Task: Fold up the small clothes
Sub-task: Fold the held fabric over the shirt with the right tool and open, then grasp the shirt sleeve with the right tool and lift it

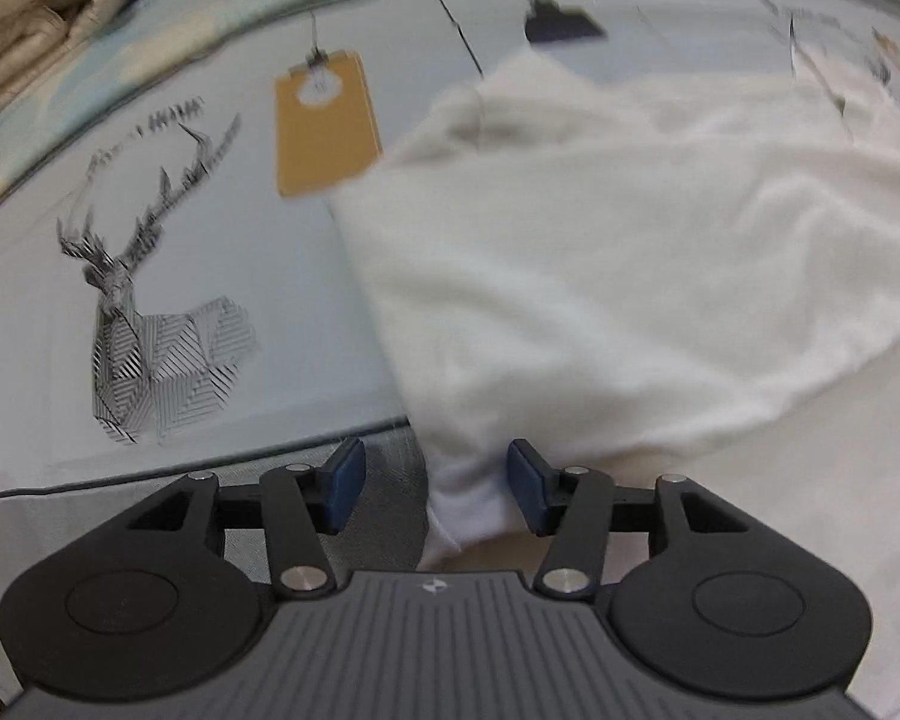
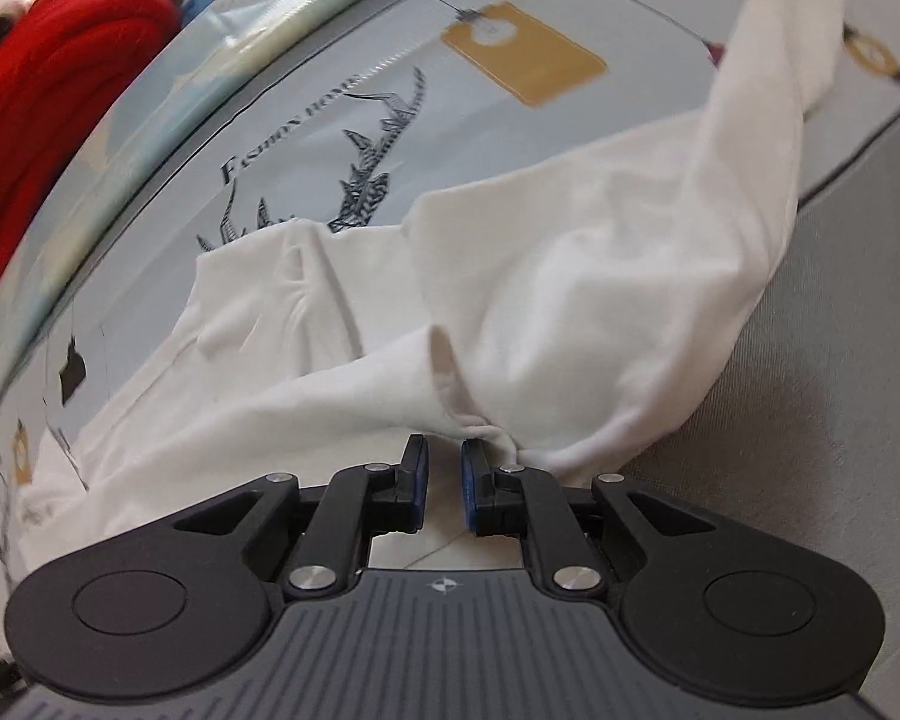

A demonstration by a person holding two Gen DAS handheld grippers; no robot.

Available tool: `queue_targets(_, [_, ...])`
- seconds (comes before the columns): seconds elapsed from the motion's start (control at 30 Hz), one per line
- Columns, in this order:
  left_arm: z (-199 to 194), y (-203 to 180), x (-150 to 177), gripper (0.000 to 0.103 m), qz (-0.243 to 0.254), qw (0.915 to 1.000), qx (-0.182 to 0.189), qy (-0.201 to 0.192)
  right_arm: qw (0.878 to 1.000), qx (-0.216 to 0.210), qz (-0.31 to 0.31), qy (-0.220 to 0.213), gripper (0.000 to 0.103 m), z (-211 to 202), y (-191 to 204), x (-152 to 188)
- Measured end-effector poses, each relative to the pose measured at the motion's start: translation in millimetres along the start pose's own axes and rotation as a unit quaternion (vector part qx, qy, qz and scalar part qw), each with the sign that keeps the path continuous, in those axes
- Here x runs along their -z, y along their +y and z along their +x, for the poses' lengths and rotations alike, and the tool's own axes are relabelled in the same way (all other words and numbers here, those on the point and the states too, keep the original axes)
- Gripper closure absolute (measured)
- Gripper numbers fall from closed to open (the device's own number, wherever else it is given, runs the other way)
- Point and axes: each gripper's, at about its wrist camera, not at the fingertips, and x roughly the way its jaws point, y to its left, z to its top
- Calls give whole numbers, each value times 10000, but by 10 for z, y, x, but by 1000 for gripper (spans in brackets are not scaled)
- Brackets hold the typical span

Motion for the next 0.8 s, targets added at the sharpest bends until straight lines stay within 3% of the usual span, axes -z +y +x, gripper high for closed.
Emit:
queue_targets(0.13, [-87,20,-59,45,-223,9992,255,-198,9986,-180,-431,-254,85,-73,104,40])
queue_targets(0.2, [17,-40,-35,45,-26,10000,63,7,9996,15,-297,31,83,55,24,72])
queue_targets(0.27, [56,-102,-23,45,112,9999,-74,73,9999,-133,57,28,83,14,-50,48])
queue_targets(0.4, [-156,-28,-102,45,-191,9993,26,-312,9953,-489,-45,-831,82,-356,-51,-134])
queue_targets(0.47, [-276,-4,-142,45,-326,9980,11,-543,9910,-454,-122,-1252,80,-486,-152,-304])
queue_targets(0.57, [-395,9,-217,45,-507,9954,138,-797,9826,-289,315,-1807,68,-589,-541,-618])
queue_targets(0.7, [-466,-25,-282,45,-532,9941,199,-925,9626,-189,1129,-2454,68,-579,-1226,-1077])
queue_targets(0.8, [-496,-48,-301,45,-554,9932,235,-995,9574,157,1301,-2571,66,-418,-1600,-1312])
